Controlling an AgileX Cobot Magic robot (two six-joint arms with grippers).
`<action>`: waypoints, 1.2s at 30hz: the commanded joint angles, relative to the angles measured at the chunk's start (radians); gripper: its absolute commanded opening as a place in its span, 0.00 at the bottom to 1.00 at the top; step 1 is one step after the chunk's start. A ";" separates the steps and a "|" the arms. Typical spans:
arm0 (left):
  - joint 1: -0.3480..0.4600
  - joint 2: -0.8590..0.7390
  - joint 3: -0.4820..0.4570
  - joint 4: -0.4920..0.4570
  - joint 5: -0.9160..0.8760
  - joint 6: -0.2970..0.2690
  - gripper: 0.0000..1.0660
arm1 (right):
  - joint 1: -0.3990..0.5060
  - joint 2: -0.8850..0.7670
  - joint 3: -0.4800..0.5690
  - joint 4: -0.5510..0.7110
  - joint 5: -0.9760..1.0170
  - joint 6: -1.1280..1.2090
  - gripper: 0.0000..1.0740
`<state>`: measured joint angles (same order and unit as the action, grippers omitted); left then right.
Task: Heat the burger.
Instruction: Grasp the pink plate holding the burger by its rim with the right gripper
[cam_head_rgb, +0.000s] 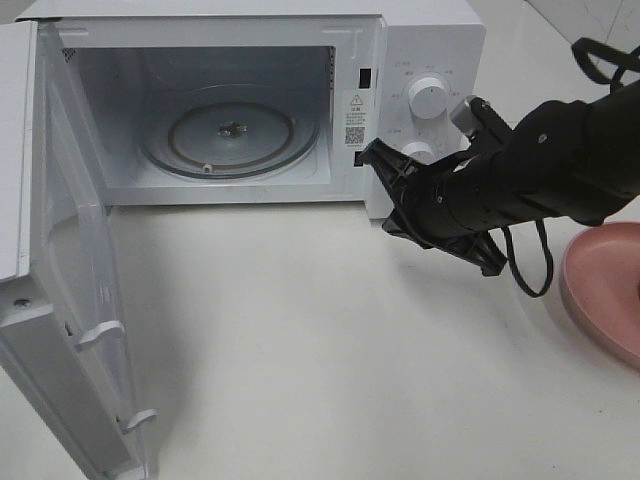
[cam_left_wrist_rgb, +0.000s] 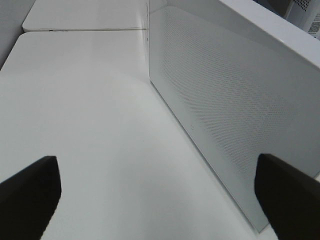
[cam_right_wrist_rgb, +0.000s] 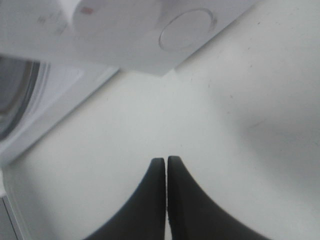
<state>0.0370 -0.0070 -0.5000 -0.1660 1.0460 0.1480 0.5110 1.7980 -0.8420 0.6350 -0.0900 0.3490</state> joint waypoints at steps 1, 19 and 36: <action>-0.006 -0.019 0.003 -0.007 -0.008 -0.002 0.93 | -0.002 -0.056 0.004 -0.121 0.192 -0.140 0.00; -0.006 -0.019 0.003 -0.007 -0.008 -0.002 0.93 | -0.095 -0.293 0.000 -0.650 0.803 -0.182 0.04; -0.006 -0.019 0.003 -0.007 -0.008 -0.002 0.93 | -0.259 -0.330 0.000 -0.848 0.877 -0.237 0.87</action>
<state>0.0370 -0.0070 -0.5000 -0.1660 1.0460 0.1480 0.2570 1.4730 -0.8430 -0.1960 0.7970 0.1260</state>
